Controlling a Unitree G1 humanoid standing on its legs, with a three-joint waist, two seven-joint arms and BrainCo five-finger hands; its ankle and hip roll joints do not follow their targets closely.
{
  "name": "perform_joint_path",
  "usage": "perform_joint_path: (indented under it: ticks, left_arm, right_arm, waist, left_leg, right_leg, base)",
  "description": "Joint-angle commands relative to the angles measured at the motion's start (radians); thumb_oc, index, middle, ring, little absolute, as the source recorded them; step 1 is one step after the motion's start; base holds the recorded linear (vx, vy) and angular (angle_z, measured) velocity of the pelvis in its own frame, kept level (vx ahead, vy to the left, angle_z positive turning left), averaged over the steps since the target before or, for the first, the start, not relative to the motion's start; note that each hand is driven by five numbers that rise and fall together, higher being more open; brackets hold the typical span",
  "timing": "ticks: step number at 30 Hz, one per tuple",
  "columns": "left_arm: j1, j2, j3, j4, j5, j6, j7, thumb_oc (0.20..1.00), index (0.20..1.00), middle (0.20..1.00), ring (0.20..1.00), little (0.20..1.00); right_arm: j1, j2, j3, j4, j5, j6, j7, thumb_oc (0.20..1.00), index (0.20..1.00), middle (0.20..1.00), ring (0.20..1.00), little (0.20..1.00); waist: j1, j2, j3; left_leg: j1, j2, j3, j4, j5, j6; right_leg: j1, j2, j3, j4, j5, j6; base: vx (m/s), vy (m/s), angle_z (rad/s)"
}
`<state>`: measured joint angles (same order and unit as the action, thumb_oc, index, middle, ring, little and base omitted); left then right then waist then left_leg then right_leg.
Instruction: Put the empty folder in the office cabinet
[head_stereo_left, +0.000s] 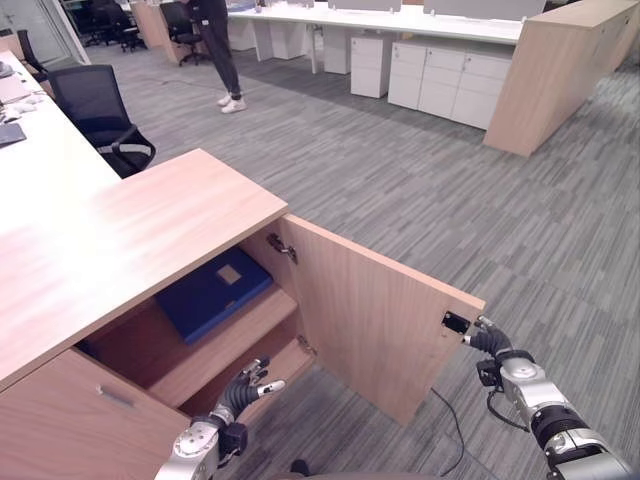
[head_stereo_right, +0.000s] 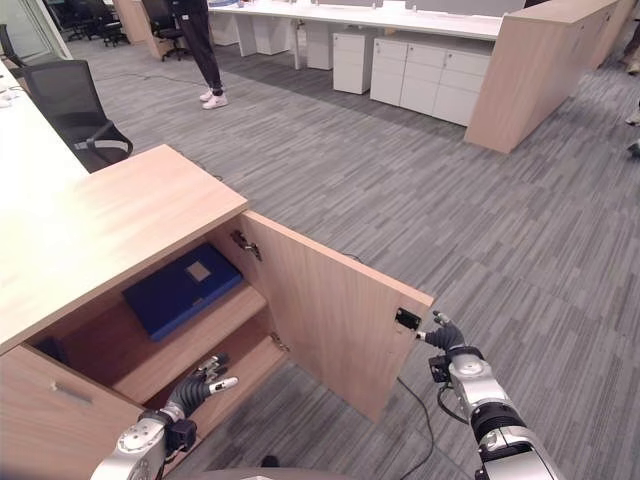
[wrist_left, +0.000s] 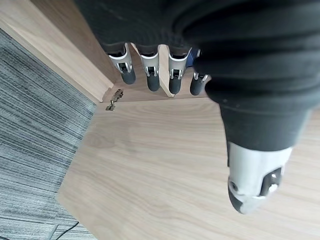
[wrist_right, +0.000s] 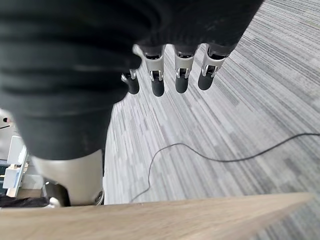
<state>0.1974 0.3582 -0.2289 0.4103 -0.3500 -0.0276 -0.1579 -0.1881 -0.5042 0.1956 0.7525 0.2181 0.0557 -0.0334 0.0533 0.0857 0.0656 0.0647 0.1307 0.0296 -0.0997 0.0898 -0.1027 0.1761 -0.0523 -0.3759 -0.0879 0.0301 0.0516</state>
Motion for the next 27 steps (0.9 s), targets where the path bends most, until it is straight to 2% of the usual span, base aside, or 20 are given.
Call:
perform_joint_path:
  ticks: [1, 12, 13, 14, 16, 17, 19, 20, 22, 24, 26, 27]
  left_arm:
    - [-0.080, 0.038, 0.039, -0.032, -0.029, -0.035, 0.022, 1.000, 1.000, 1.000, 1.000, 1.000]
    - [-0.046, -0.011, 0.117, 0.000, -0.033, -0.039, 0.032, 1.000, 1.000, 1.000, 1.000, 1.000]
    - [-0.044, -0.015, 0.118, 0.003, -0.042, -0.039, 0.031, 1.000, 1.000, 1.000, 1.000, 1.000]
    - [-0.045, -0.025, 0.126, 0.006, -0.066, -0.037, 0.036, 1.000, 1.000, 1.000, 1.000, 1.000]
    - [-0.048, -0.030, 0.129, 0.003, -0.090, -0.041, 0.045, 1.000, 1.000, 1.000, 1.000, 1.000]
    - [-0.051, -0.034, 0.123, 0.002, -0.093, -0.042, 0.049, 1.000, 1.000, 1.000, 1.000, 1.000]
    - [-0.061, -0.039, 0.114, -0.005, -0.101, -0.039, 0.047, 1.000, 1.000, 1.000, 1.000, 1.000]
    - [-0.060, -0.042, 0.112, -0.009, -0.107, -0.039, 0.040, 1.000, 1.000, 1.000, 1.000, 1.000]
    - [-0.053, -0.038, 0.111, -0.016, -0.106, -0.041, 0.026, 1.000, 1.000, 1.000, 1.000, 1.000]
    - [-0.055, -0.027, 0.096, -0.016, -0.092, -0.034, 0.018, 1.000, 1.000, 1.000, 1.000, 1.000]
    - [-0.052, -0.022, 0.090, -0.022, -0.083, -0.027, 0.014, 1.000, 1.000, 1.000, 1.000, 1.000]
    - [-0.049, -0.019, 0.092, -0.022, -0.079, -0.025, 0.014, 1.000, 1.000, 1.000, 1.000, 1.000]
  right_arm:
    - [-0.084, 0.160, 0.103, -0.146, 0.031, -0.050, 0.095, 1.000, 1.000, 1.000, 1.000, 1.000]
    - [0.164, 0.105, 0.110, -0.369, -0.083, -0.050, 0.196, 1.000, 1.000, 1.000, 1.000, 1.000]
    - [0.170, 0.103, 0.114, -0.375, -0.087, -0.050, 0.202, 1.000, 1.000, 1.000, 1.000, 1.000]
    - [0.162, 0.101, 0.127, -0.379, -0.089, -0.053, 0.207, 1.000, 1.000, 1.000, 1.000, 1.000]
    - [0.130, 0.108, 0.157, -0.375, -0.080, -0.059, 0.207, 1.000, 1.000, 1.000, 1.000, 1.000]
    - [0.119, 0.103, 0.162, -0.376, -0.077, -0.063, 0.202, 1.000, 1.000, 1.000, 1.000, 1.000]
    - [0.084, 0.100, 0.186, -0.384, -0.074, -0.067, 0.198, 1.000, 1.000, 1.000, 1.000, 1.000]
    - [0.067, 0.100, 0.198, -0.384, -0.077, -0.067, 0.196, 1.000, 1.000, 1.000, 1.000, 1.000]
    - [0.053, 0.099, 0.209, -0.389, -0.094, -0.063, 0.200, 1.000, 1.000, 1.000, 1.000, 1.000]
    - [0.065, 0.106, 0.199, -0.399, -0.095, -0.059, 0.201, 1.000, 1.000, 1.000, 1.000, 1.000]
    - [0.080, 0.118, 0.187, -0.402, -0.091, -0.053, 0.203, 1.000, 1.000, 1.000, 1.000, 1.000]
    - [0.089, 0.126, 0.180, -0.399, -0.089, -0.051, 0.200, 1.000, 1.000, 1.000, 1.000, 1.000]
  waist:
    - [0.051, -0.078, 0.046]
    - [0.055, -0.068, 0.060]
    - [0.058, -0.065, 0.065]
    - [0.067, -0.057, 0.080]
    - [0.084, -0.059, 0.095]
    - [0.081, -0.063, 0.106]
    - [0.062, -0.071, 0.114]
    - [0.056, -0.073, 0.112]
    - [0.050, -0.069, 0.102]
    - [0.036, -0.062, 0.082]
    - [0.025, -0.054, 0.068]
    - [0.026, -0.056, 0.059]
  left_leg:
    - [0.045, 0.021, -0.030, 0.085, -0.113, -0.059]
    - [0.002, 0.032, -0.099, 0.093, -0.068, -0.093]
    - [-0.008, 0.032, -0.109, 0.098, -0.060, -0.098]
    - [-0.040, 0.029, -0.142, 0.112, -0.022, -0.113]
    - [-0.107, 0.015, -0.153, 0.174, -0.011, -0.124]
    - [-0.127, 0.023, -0.108, 0.212, -0.009, -0.122]
    - [-0.114, 0.087, 0.082, 0.265, -0.032, -0.089]
    - [-0.104, 0.106, 0.144, 0.295, -0.052, -0.082]
    - [-0.066, 0.116, 0.186, 0.320, -0.086, -0.080]
    - [-0.006, 0.126, 0.229, 0.284, -0.119, -0.091]
    - [0.013, 0.108, 0.258, 0.225, -0.145, -0.084]
    - [0.019, 0.094, 0.249, 0.205, -0.155, -0.077]
  right_leg:
    - [-0.005, -0.136, 0.008, 0.039, -0.062, 0.123]
    - [0.009, -0.119, -0.046, 0.023, -0.080, 0.106]
    - [0.010, -0.118, -0.054, 0.024, -0.081, 0.103]
    - [0.004, -0.114, -0.066, 0.019, -0.080, 0.102]
    - [-0.014, -0.128, -0.085, 0.010, -0.074, 0.101]
    - [-0.015, -0.138, -0.102, 0.013, -0.070, 0.099]
    - [-0.023, -0.162, -0.156, 0.021, -0.062, 0.095]
    - [-0.029, -0.167, -0.173, 0.023, -0.060, 0.091]
    - [-0.031, -0.175, -0.196, 0.033, -0.058, 0.087]
    - [-0.019, -0.180, -0.227, 0.052, -0.077, 0.091]
    - [-0.011, -0.191, -0.251, 0.072, -0.076, 0.093]
    - [-0.006, -0.198, -0.255, 0.084, -0.077, 0.098]
  base:
    - [-0.04, -0.028, 0.14]
    - [-0.01, -0.048, 0.20]
    - [-0.08, -0.042, 0.48]
    - [-0.15, -0.043, 0.64]
    - [-0.18, 0.003, 0.55]
    - [-0.17, 0.044, 0.36]
    - [-0.19, 0.028, 0.55]
    - [-0.15, 0.027, 0.92]
    - [-0.08, 0.075, 0.89]
    - [0.02, 0.137, 0.85]
    - [0.06, 0.153, 1.44]
    - [0.07, 0.207, 1.25]
